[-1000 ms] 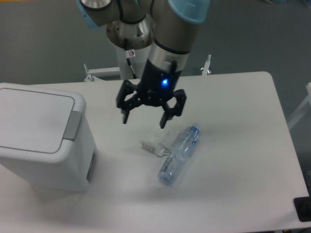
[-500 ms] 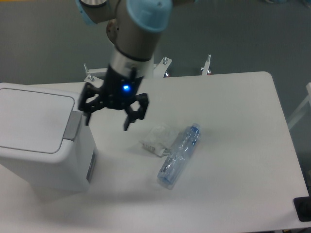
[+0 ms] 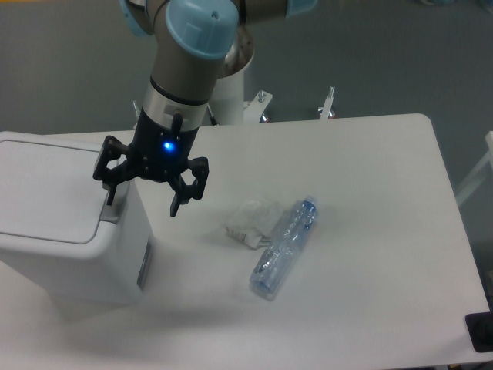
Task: Open the trash can
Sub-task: 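Lower the gripper onto the lid's grey button to pop the lid open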
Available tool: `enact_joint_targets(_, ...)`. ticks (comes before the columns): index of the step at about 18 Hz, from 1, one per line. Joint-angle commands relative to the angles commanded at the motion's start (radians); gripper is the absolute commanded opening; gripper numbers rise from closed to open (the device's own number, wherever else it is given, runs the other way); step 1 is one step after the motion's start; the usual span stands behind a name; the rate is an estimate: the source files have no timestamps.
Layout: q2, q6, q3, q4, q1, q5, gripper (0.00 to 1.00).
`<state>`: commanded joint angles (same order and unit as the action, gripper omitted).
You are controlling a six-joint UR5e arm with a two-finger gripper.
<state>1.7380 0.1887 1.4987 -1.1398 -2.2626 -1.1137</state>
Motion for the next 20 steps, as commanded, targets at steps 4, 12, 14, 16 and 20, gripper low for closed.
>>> enact_joint_targets(4, -0.002, 0.002, 0.006, 0.0, -0.002, -0.009, 1.0)
enact_joint_targets(12, -0.002, 0.002, 0.031, 0.003, 0.0, -0.031, 1.0)
enact_joint_targets(14, -0.002, 0.0, 0.034, 0.003, 0.0, -0.031, 1.0)
enact_joint_targets(16, 0.0, 0.0, 0.037, 0.002, 0.0, -0.032, 1.0)
enact_joint_targets(20, 0.002, -0.002, 0.038, 0.0, 0.0, -0.032, 1.0)
